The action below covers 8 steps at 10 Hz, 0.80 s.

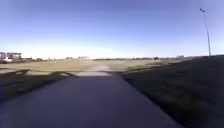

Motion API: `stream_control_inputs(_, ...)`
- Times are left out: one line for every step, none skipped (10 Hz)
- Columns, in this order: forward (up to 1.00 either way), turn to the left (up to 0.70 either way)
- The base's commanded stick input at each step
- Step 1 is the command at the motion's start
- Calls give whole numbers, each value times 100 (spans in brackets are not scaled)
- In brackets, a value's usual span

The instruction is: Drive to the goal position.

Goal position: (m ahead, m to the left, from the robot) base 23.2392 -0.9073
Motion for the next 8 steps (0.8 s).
stream_control_inputs(70, 0)
stream_control_inputs(70, 0)
stream_control_inputs(70, 0)
stream_control_inputs(70, 0)
stream_control_inputs(70, 0)
stream_control_inputs(70, 0)
stream_control_inputs(70, 0)
stream_control_inputs(70, 0)
